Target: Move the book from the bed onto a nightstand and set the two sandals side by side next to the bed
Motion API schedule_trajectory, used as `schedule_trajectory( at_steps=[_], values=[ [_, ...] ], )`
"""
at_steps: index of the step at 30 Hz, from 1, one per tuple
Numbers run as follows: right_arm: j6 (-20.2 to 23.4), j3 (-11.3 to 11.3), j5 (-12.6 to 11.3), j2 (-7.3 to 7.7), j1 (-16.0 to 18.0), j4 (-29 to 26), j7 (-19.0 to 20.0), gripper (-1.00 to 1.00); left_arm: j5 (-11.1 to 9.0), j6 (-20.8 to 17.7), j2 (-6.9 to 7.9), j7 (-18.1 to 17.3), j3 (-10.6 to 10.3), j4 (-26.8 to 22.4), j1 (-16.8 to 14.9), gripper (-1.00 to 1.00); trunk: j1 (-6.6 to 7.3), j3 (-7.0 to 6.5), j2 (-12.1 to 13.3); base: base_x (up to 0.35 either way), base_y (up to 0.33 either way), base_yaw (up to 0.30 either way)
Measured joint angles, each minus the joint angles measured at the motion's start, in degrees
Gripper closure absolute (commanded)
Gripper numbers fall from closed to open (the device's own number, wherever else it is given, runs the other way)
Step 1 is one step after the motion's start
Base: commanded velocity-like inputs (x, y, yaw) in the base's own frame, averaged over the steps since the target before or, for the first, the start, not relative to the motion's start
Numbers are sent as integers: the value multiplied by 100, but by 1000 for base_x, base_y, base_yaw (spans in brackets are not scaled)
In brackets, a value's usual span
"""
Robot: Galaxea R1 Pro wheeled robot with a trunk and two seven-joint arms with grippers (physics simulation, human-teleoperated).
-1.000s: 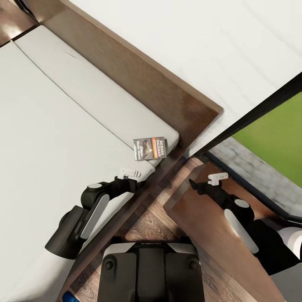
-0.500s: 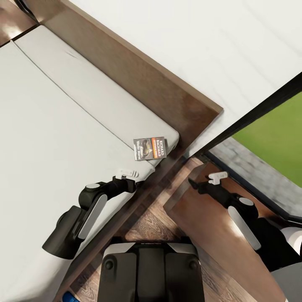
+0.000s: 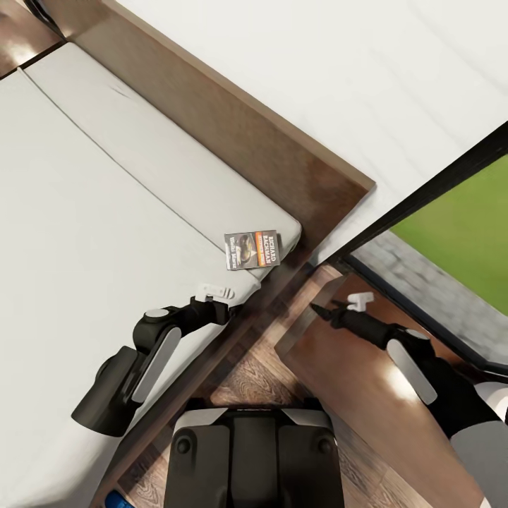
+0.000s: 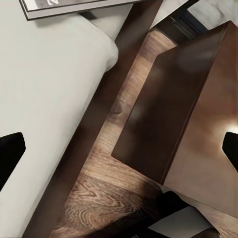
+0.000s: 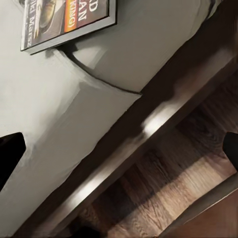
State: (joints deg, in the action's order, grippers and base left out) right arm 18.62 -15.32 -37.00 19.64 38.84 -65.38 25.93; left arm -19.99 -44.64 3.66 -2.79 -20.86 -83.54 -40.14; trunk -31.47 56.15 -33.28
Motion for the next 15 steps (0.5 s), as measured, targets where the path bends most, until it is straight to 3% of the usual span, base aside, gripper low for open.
schedule_trajectory(
  at_steps=[7,9,14,15],
  values=[
    [155,603,-21,-5,6,93,608,-100,0,3,0,-9,-8,0,0,-100,0,0,0,0,0,0],
    [355,842,-24,-7,7,126,938,-100,0,3,0,-12,-10,0,0,-100,0,0,0,0,0,0],
    [595,1116,-14,-8,7,147,1490,-100,0,4,0,-14,-11,0,0,-100,0,0,0,0,0,0],
    [661,1255,-13,-8,8,150,1664,-100,0,4,0,-14,-12,0,0,-100,0,0,0,0,0,0]
  ],
)
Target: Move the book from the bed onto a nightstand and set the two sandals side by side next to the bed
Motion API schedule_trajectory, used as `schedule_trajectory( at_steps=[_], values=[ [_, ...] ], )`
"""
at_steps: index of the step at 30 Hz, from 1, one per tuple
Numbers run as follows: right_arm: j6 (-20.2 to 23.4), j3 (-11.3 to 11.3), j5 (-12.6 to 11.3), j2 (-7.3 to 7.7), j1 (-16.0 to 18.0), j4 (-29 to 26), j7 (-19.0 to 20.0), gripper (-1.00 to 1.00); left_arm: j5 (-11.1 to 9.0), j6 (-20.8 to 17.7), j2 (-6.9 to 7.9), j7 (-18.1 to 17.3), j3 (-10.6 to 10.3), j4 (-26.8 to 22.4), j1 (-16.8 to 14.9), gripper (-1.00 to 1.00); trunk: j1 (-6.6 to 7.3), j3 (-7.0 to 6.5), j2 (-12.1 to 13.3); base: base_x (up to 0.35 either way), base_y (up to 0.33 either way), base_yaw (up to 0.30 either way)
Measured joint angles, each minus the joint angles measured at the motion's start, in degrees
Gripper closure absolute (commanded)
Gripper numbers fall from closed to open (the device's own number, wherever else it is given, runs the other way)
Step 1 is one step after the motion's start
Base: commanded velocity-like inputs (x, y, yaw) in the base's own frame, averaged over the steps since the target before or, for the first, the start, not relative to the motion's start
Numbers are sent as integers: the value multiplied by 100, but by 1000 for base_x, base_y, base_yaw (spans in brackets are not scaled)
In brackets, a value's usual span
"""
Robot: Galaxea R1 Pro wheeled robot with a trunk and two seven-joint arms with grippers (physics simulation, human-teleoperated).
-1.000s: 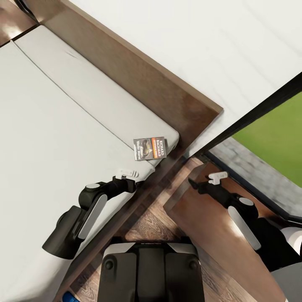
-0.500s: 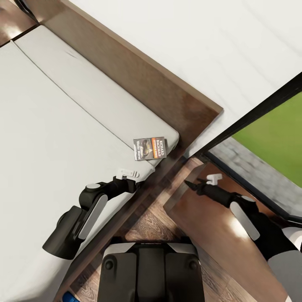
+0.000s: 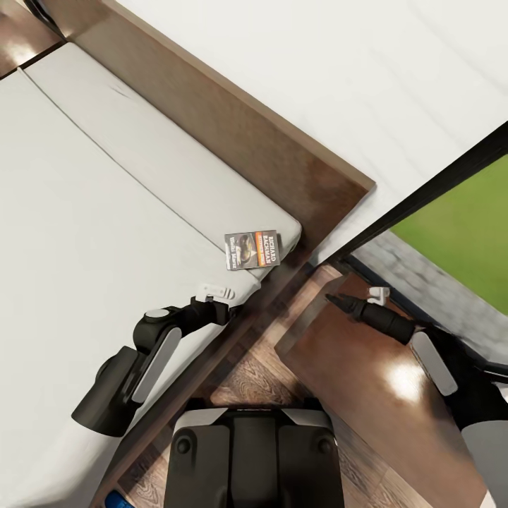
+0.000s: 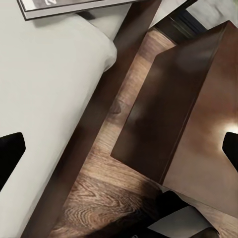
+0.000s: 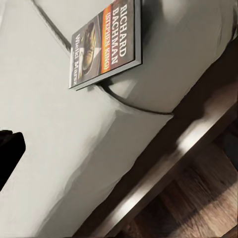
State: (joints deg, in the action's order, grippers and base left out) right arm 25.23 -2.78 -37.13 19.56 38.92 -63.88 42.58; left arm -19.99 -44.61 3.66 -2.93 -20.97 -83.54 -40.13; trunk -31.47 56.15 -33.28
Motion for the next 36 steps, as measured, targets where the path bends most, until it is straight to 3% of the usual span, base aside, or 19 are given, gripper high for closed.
schedule_trajectory(
  at_steps=[11,15,27,36],
  values=[
    [229,323,-29,6,0,-10,656,-100,0,4,-6,0,0,25,4,-100,0,0,0,0,0,0],
    [284,458,-35,8,0,-30,713,-100,1,8,-9,-8,0,36,4,-100,0,0,0,0,0,0],
    [297,487,-35,3,0,-63,722,-100,-1,9,-38,-18,-24,44,6,-100,-264,215,-481,0,0,0],
    [297,484,-35,3,0,-63,722,-100,1,8,-44,-10,-175,44,4,-100,-462,377,-842,0,0,0]
  ],
)
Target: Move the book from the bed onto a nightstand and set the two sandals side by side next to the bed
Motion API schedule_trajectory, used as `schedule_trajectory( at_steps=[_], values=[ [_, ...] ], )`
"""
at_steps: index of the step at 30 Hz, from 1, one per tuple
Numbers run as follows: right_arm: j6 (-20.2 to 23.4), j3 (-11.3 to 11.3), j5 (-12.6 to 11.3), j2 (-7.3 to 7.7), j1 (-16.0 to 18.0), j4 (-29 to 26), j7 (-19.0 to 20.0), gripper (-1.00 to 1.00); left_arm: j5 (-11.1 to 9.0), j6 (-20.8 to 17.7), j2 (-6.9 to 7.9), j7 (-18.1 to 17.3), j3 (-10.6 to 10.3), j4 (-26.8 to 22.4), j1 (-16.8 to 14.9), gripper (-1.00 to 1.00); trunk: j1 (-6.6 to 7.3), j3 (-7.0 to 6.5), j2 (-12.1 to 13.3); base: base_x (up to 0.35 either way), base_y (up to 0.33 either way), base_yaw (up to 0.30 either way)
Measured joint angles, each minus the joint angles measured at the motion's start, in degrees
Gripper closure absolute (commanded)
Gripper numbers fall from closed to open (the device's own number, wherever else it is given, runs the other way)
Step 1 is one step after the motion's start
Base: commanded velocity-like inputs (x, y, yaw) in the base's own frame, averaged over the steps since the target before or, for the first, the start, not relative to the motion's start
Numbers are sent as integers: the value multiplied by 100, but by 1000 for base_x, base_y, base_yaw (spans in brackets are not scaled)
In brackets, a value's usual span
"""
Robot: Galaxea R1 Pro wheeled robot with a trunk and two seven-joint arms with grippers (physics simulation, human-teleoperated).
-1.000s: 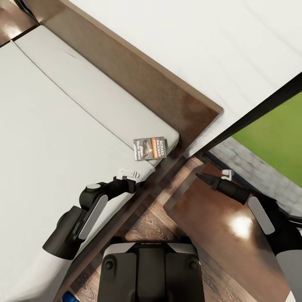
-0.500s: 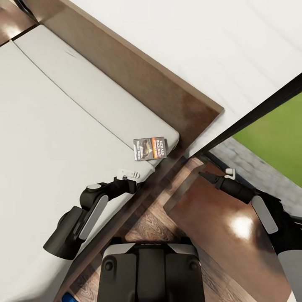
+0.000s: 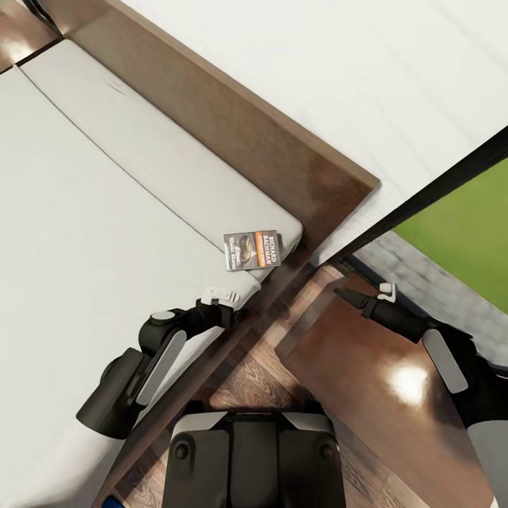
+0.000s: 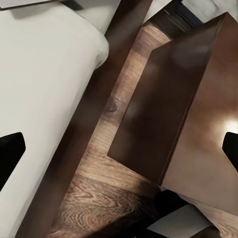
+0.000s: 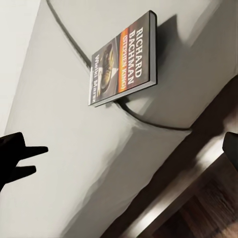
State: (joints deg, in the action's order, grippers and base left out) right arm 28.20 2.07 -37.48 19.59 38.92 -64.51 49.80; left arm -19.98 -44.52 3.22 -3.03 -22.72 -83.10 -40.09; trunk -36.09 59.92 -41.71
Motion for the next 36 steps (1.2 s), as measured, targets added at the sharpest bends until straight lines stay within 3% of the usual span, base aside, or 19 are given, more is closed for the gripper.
schedule_trajectory(
  at_steps=[36],
  values=[
    [0,-55,1,0,0,0,-15,-100,0,0,1,1,-10,0,1,-100,-791,647,-1446,0,0,0]
  ],
)
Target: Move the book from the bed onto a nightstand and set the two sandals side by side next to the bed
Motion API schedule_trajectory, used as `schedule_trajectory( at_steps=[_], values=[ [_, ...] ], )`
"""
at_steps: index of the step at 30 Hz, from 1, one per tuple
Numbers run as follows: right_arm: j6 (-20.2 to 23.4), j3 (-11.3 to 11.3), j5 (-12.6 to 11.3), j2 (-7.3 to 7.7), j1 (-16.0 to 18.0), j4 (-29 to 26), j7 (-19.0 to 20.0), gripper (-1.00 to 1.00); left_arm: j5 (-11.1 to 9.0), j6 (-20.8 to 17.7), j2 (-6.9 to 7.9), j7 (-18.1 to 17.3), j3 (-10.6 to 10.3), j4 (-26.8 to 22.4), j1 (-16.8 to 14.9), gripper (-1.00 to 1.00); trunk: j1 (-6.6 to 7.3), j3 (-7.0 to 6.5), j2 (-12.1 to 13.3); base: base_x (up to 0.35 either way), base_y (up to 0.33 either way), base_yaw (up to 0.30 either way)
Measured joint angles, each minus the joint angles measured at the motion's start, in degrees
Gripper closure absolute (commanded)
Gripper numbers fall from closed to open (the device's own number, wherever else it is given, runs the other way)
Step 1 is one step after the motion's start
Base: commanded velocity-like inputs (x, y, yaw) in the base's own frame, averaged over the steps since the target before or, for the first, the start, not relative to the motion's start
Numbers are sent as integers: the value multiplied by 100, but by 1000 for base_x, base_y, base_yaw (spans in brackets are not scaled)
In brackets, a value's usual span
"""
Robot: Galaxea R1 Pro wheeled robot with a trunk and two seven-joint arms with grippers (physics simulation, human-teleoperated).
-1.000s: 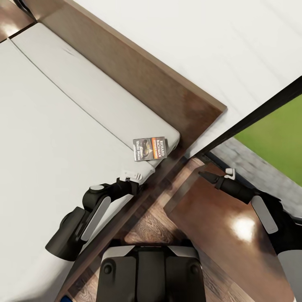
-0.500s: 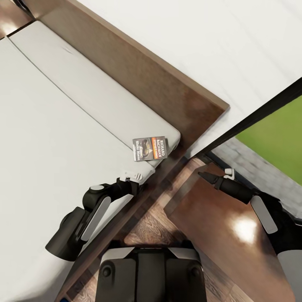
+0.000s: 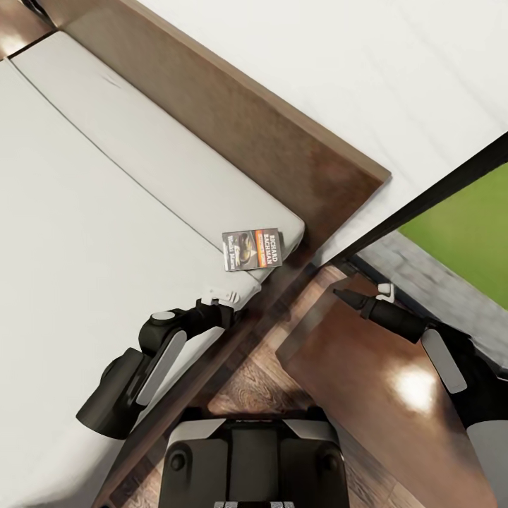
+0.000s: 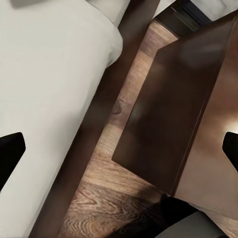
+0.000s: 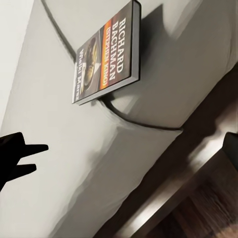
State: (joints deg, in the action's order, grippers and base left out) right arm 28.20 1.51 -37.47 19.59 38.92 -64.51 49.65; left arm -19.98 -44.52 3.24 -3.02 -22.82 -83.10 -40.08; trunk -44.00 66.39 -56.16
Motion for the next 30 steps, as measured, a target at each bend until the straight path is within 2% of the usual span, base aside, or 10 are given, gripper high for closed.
schedule_trajectory(
  at_steps=[18,24,30],
  values=[
    [0,-8,-1,0,0,2,5,-100,-1,0,-1,0,0,0,2,-100,-396,323,-722,0,0,0],
    [0,-12,-6,0,0,16,-6,-100,-1,0,-1,0,0,0,-1,-100,-396,324,-724,0,0,0],
    [2,-193,13,-59,2,53,-31,-100,-6,2,11,0,0,0,0,-100,-396,324,-724,0,0,0]
  ],
)
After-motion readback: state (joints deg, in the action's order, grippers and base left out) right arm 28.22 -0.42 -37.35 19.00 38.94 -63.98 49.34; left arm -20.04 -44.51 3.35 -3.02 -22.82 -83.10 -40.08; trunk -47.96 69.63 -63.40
